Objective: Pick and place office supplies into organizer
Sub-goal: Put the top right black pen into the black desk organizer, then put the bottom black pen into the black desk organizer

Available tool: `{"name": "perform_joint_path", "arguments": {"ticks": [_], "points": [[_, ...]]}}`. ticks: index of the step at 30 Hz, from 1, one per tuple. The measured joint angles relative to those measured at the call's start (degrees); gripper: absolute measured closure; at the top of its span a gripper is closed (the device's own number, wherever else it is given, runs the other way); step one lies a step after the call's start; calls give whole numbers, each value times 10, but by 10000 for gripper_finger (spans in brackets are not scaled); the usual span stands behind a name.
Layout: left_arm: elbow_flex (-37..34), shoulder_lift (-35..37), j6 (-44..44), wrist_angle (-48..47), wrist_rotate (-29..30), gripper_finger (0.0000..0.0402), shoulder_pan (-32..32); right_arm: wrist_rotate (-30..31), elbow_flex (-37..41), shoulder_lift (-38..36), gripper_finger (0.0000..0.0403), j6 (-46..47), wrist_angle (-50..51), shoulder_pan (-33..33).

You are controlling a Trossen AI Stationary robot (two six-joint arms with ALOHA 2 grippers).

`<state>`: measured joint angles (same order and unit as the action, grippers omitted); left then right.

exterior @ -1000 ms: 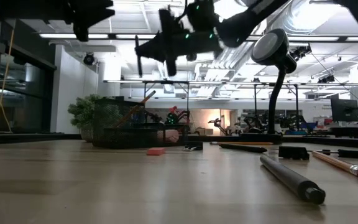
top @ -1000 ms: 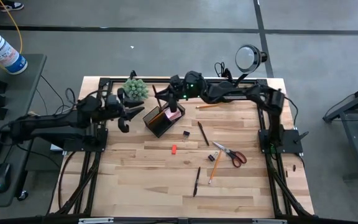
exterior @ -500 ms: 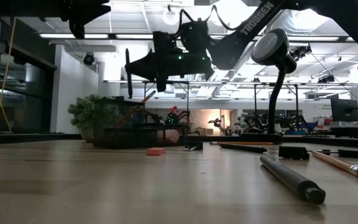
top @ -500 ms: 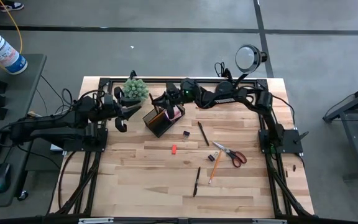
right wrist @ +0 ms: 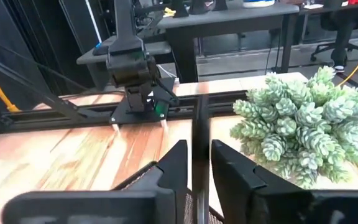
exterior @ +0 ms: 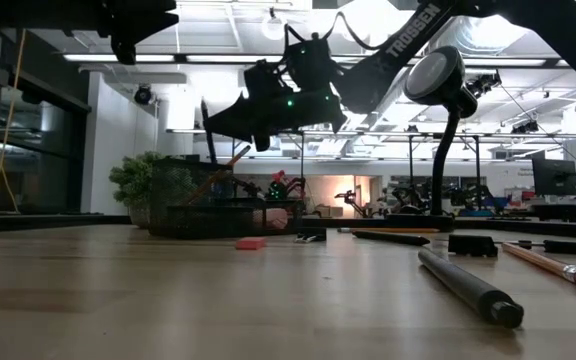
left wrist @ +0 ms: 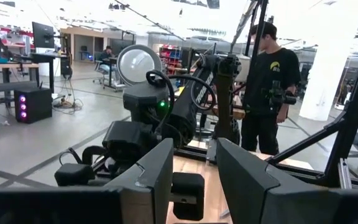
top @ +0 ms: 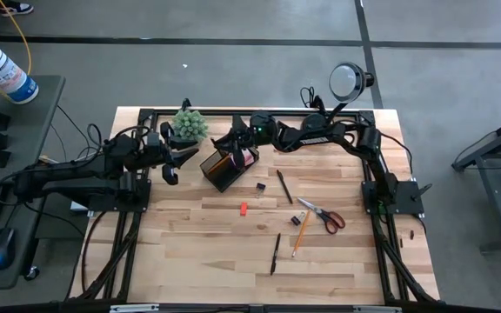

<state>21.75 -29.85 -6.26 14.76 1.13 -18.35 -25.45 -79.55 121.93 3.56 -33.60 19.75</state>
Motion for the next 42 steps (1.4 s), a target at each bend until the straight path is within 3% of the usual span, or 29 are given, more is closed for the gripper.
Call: {"name": "perform_joint_path", "arguments": {"ticks": [11, 18, 24, 34, 38, 42], "points": [[0, 0, 1, -1, 15, 289, 0, 0, 0, -6, 305, 19, 1, 5], [0, 0, 5, -14, 16, 289, 0, -31, 0, -78, 310, 33, 63, 19], [0, 0, 5, -19, 34, 289, 0, -36, 0, -150, 317, -26, 231, 16], [0, 0, -4, -52, 61, 289, 0, -10, 0, -201, 320, -58, 618, 11], [0, -1, -21, -64, 61, 289, 0, 41, 11, -201, 320, -89, 770, -5], [0, -5, -35, -65, 74, 289, 0, 93, 46, -200, 320, -99, 855, -31]]}}
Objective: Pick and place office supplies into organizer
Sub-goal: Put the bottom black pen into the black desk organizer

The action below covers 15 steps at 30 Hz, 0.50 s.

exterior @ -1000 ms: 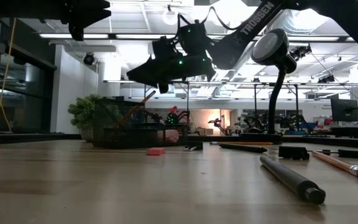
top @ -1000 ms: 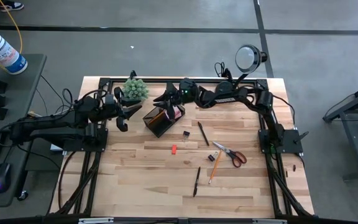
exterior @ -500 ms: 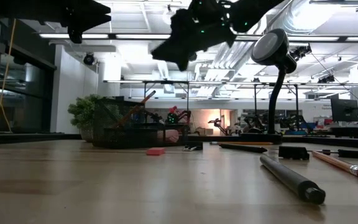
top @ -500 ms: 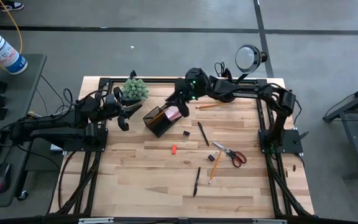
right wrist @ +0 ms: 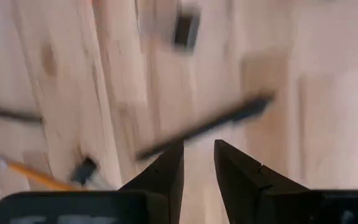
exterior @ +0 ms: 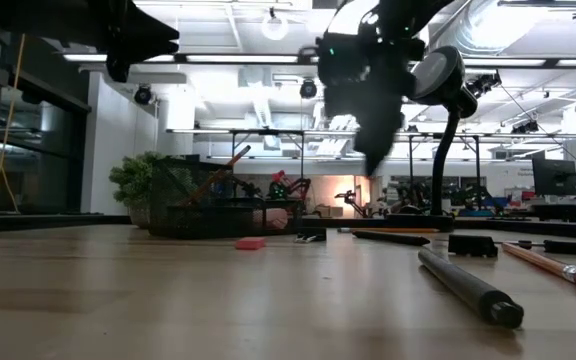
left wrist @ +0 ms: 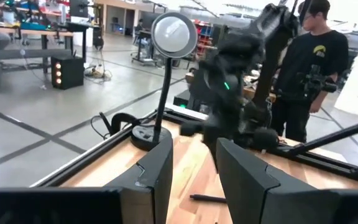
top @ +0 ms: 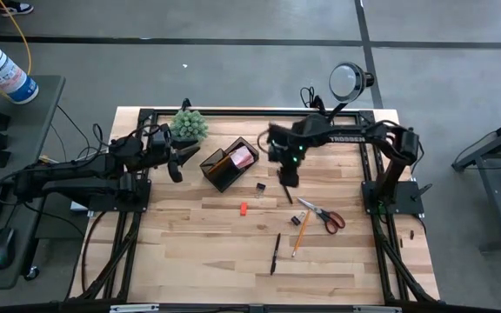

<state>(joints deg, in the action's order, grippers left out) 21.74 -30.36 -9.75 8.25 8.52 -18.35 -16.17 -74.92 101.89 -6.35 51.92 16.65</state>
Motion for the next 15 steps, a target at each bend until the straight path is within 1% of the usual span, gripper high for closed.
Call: {"name": "perform_joint_path", "arguments": {"ticks": [5, 10, 15], "points": [[0, -10, -14, 0, 1, 289, 0, 21, 59, -22, 320, 41, -5, -47], [0, -23, -13, 1, -9, 289, 0, 23, 99, -64, 320, 138, -35, -98], [0, -41, -12, 1, -15, 289, 0, 22, 115, -86, 320, 241, -39, -147]]}}
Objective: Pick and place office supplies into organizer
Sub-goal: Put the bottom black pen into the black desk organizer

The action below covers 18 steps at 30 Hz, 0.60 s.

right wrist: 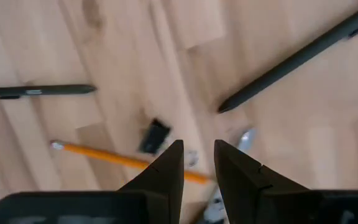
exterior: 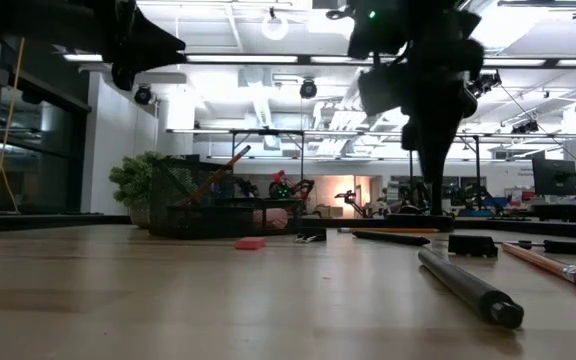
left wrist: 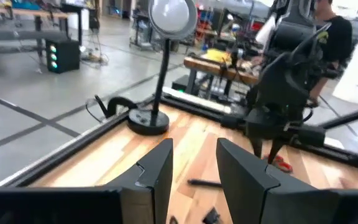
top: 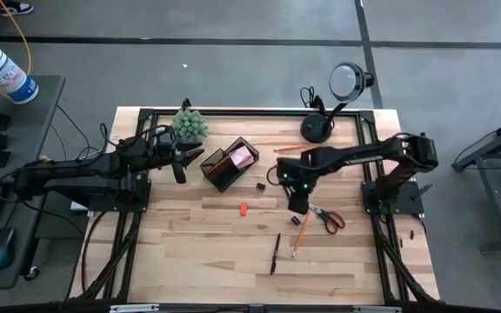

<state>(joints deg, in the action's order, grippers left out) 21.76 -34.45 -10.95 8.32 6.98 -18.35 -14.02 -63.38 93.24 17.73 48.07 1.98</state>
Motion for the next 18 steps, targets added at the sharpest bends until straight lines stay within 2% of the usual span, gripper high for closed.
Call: {"name": "perform_joint_path", "arguments": {"ticks": [3, 10, 18], "points": [[0, -10, 0, 1, -27, 289, 0, -10, 2, 0, 320, 57, 1, -29], [0, -18, 6, -23, -135, 289, 0, -31, 2, 1, 320, 169, -26, -92], [0, -18, 55, -60, -202, 289, 0, -36, 2, 2, 320, 355, -128, -129]]}}
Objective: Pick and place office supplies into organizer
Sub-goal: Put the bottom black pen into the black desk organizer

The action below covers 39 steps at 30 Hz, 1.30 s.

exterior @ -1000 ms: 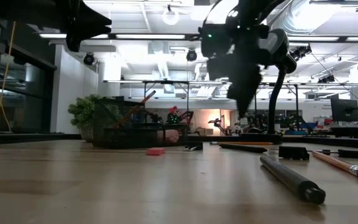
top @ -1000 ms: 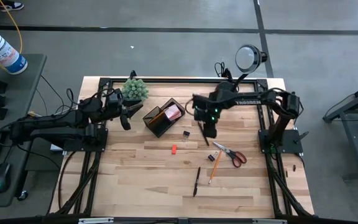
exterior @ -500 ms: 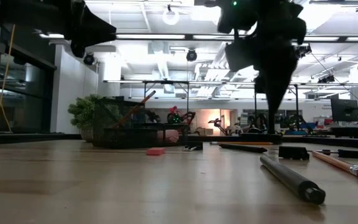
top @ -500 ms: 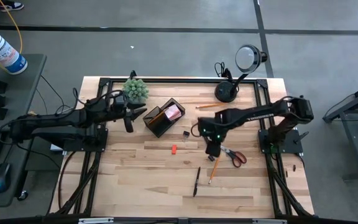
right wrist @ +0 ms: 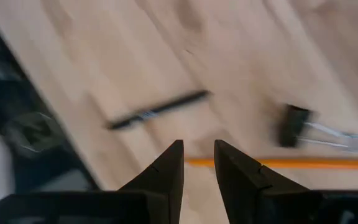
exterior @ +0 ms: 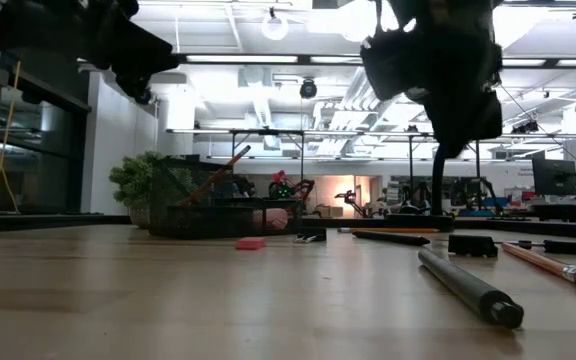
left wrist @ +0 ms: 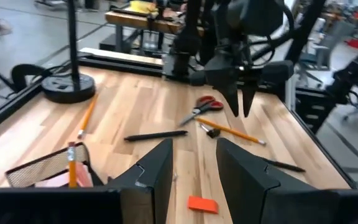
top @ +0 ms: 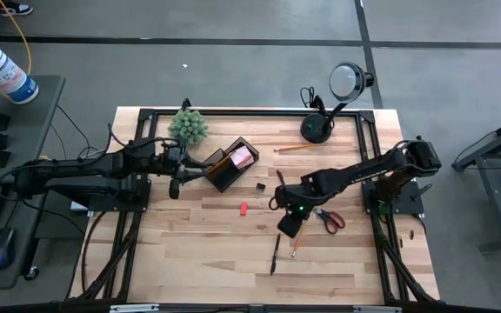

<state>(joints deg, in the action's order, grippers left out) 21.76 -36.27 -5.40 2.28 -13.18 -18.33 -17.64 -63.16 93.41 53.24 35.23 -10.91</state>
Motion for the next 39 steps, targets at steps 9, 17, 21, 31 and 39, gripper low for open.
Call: {"name": "perform_joint_path", "arguments": {"ticks": [9, 17, 21, 31, 39], "points": [[0, 0, 40, 1, -43, 289, 0, 44, 0, 0, 320, 187, -131, -41], [0, 0, 60, -9, -44, 289, 0, 67, -5, 1, 320, 361, -141, -79], [0, 0, 71, -26, -44, 289, 0, 66, -40, 20, 320, 398, -148, -107], [0, 0, 82, -35, -44, 289, 0, 89, -280, 179, 376, 438, 224, -92], [0, 0, 82, -38, -46, 289, 0, 4, -323, 248, 399, 421, 238, -35]]}}
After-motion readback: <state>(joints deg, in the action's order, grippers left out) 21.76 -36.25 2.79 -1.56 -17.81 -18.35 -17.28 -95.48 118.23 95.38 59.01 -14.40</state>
